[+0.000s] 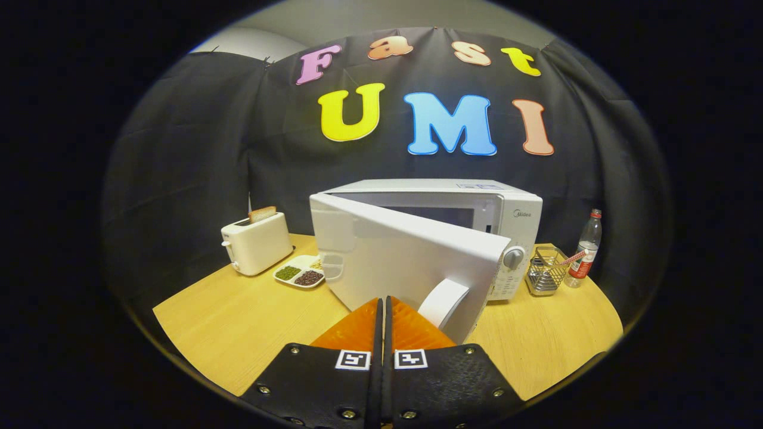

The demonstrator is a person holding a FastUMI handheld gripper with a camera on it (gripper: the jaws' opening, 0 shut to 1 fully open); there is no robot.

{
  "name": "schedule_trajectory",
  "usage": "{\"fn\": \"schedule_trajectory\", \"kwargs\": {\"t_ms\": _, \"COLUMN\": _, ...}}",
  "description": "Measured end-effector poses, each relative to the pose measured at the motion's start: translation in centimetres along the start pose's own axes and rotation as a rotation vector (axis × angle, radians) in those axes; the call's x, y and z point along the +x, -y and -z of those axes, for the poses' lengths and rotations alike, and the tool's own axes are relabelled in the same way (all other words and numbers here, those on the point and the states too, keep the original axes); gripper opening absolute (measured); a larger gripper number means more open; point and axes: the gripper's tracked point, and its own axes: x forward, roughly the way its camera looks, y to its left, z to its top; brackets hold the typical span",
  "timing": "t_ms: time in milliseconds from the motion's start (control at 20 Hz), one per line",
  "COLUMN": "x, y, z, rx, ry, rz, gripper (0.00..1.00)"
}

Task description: Open the microwave, put the food inside, and close the microwave door.

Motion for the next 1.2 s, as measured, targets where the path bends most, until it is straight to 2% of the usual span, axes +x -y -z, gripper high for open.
{"fn": "schedule_trajectory", "kwargs": {"t_ms": 400, "x": 4.8, "y": 4.6, "z": -1.4, "rx": 0.037, "ry": 0.000, "rz": 0.070, "gripper": 0.01}}
{"fn": "schedule_trajectory", "kwargs": {"t_ms": 1200, "x": 12.9, "y": 9.5, "z": -4.4, "rx": 0.097, "ry": 0.034, "rz": 0.144, "gripper": 0.00}}
